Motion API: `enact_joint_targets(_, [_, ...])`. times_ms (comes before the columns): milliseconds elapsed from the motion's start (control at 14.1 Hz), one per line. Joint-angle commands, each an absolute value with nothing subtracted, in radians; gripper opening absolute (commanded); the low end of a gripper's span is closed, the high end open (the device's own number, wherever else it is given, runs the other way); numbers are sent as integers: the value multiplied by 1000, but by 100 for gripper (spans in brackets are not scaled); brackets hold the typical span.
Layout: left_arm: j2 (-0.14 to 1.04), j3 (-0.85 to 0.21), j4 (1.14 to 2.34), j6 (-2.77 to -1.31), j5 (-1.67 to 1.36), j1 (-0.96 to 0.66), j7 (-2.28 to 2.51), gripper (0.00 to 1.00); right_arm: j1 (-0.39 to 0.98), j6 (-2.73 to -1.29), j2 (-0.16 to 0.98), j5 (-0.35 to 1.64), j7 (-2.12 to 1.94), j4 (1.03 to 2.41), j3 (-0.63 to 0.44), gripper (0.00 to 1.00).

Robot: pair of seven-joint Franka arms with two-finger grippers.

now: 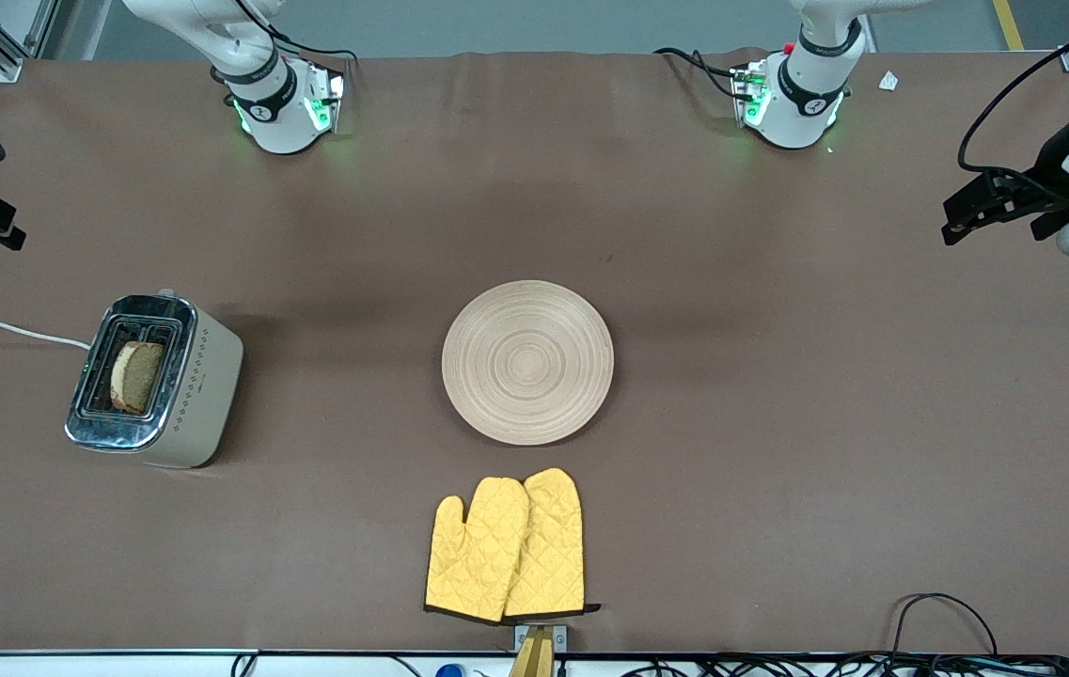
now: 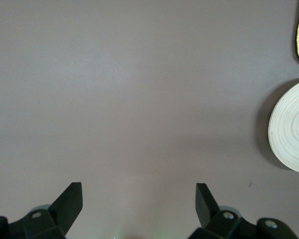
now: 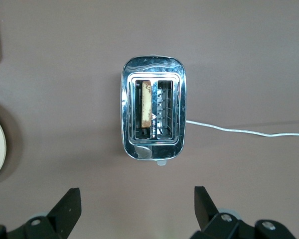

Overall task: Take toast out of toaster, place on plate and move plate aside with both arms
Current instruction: 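Reach the right gripper down to the bread slice in the toaster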

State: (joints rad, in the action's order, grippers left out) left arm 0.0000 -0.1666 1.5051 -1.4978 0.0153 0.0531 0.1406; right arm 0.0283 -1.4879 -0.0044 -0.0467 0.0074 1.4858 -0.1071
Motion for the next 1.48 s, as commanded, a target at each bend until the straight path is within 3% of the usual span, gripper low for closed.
enact_joint_targets(0, [-11, -164, 1494, -1476, 47, 55, 135, 100, 12, -1503, -28, -28, -8, 1511, -87, 100])
enact_joint_targets(354, [-9, -164, 1482, -1473, 48, 57, 135, 100, 12, -1519, -18, -26, -6, 1512, -86, 100])
enact_joint_targets(707, [-9, -164, 1482, -1473, 48, 57, 135, 100, 11, -1600, 43, -31, -3, 1604, -87, 100])
enact_joint_targets(1273, [-6, -164, 1480, -1474, 46, 58, 133, 100, -5, -2007, 69, -28, -3, 1914, -87, 100])
enact_joint_targets(1414, [-6, -164, 1480, -1473, 48, 58, 133, 100, -14, -2052, 89, -28, -2, 1939, -87, 100])
